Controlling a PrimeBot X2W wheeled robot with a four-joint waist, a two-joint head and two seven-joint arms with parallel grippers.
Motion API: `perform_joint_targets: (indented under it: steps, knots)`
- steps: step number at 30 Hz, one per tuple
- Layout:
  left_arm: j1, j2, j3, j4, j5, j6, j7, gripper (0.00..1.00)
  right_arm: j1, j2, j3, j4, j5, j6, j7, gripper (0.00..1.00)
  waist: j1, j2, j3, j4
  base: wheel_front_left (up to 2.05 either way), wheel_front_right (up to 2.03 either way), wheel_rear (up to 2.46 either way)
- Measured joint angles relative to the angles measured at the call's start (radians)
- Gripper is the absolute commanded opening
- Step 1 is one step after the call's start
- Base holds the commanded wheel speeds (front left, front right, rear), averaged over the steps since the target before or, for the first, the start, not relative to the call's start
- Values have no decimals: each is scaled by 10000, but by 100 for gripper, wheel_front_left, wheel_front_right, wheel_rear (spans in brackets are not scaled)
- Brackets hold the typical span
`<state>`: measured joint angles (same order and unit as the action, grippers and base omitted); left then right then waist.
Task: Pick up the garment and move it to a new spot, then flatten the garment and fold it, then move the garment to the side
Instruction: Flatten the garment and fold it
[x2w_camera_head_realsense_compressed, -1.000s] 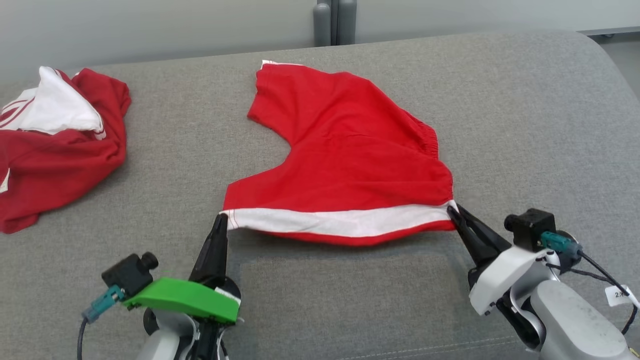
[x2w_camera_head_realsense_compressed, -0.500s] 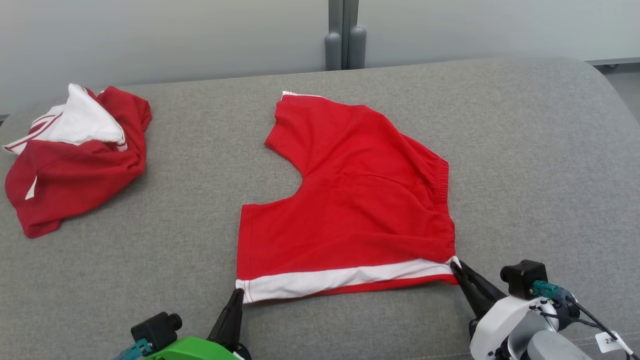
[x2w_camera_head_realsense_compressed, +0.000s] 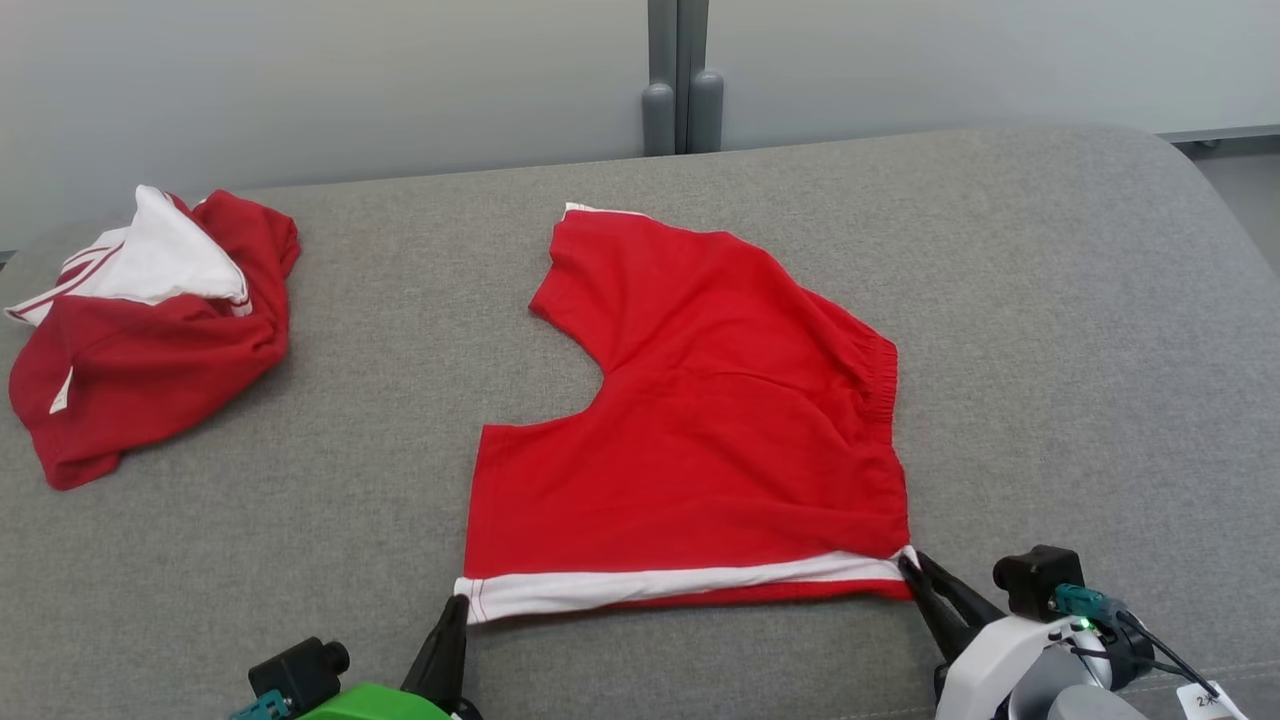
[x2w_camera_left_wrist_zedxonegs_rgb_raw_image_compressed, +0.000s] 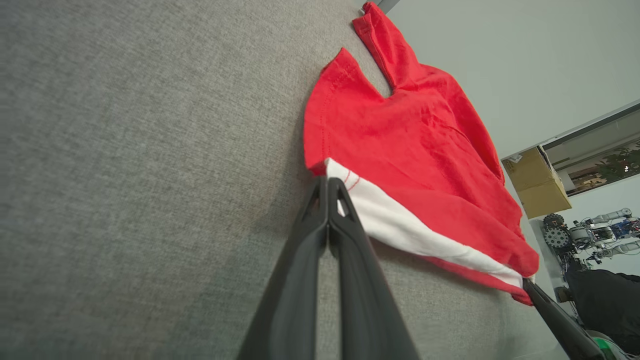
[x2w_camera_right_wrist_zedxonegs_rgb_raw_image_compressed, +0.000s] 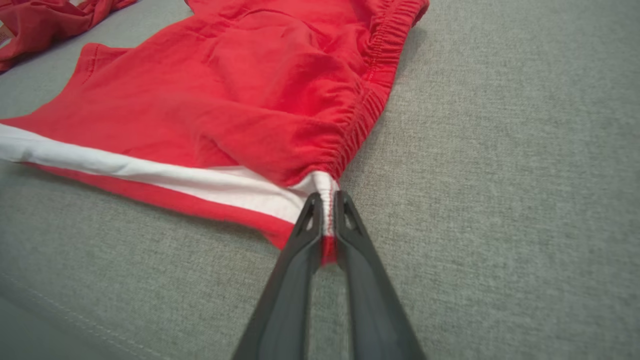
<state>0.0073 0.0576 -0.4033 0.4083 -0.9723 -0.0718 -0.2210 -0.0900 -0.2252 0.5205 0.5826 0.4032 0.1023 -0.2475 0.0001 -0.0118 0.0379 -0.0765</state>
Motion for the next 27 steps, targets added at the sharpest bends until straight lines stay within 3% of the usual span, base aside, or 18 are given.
perform_joint_targets:
  steps: [2,3,5,6,7,18,27]
  knots:
    - [0,0,-12,107,0,0,0,0,0,56,-50,13,0,-21,0,49,0,0,-22,3,0,0,0]
    - [0,0,-31,161,0,0,0,0,0,73,-81,13,0,-82,0,96,0,0,-34,4,0,0,0]
    - [0,-2,-151,314,15,0,0,47,-1,88,-140,15,0,-84,-2,100,0,0,-60,6,0,0,0]
    - [0,-4,-186,334,44,0,0,92,-1,98,-169,13,-2,-84,0,100,0,0,-73,6,0,0,0]
    - [0,-4,-197,332,96,0,-2,100,-1,107,-196,6,-4,-84,-2,100,0,0,-86,5,0,0,0]
    - [-10,658,-104,100,1204,54,-194,100,188,-29,-1039,-1014,-303,-443,-17,100,0,0,-203,-58,0,0,0]
    - [-324,637,418,-729,1864,403,-280,100,161,-209,-2004,-2328,-660,-1106,-29,100,0,0,-503,-229,0,0,0]
